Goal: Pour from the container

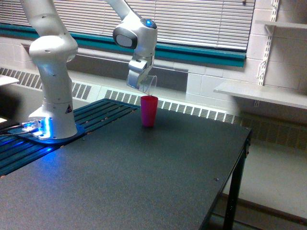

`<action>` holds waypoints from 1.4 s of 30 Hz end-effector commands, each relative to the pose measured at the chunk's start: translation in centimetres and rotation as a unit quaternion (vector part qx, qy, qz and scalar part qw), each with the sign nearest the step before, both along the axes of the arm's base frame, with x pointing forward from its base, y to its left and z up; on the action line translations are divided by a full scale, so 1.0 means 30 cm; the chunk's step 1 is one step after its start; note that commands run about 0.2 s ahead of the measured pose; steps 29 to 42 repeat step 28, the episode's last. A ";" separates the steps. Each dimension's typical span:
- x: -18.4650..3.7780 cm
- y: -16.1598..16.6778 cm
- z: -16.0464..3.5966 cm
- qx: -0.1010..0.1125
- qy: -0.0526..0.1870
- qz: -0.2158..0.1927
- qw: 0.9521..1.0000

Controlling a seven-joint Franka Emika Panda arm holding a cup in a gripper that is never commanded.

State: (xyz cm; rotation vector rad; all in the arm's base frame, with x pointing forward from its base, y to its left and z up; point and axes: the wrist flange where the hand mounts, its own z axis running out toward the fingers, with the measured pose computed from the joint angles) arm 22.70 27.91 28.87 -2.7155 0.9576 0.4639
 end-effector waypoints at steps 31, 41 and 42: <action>-0.034 0.009 0.062 -0.012 -0.031 -0.003 0.999; -0.034 0.009 0.062 -0.012 -0.031 -0.003 0.999; -0.034 0.009 0.062 -0.012 -0.031 -0.003 0.999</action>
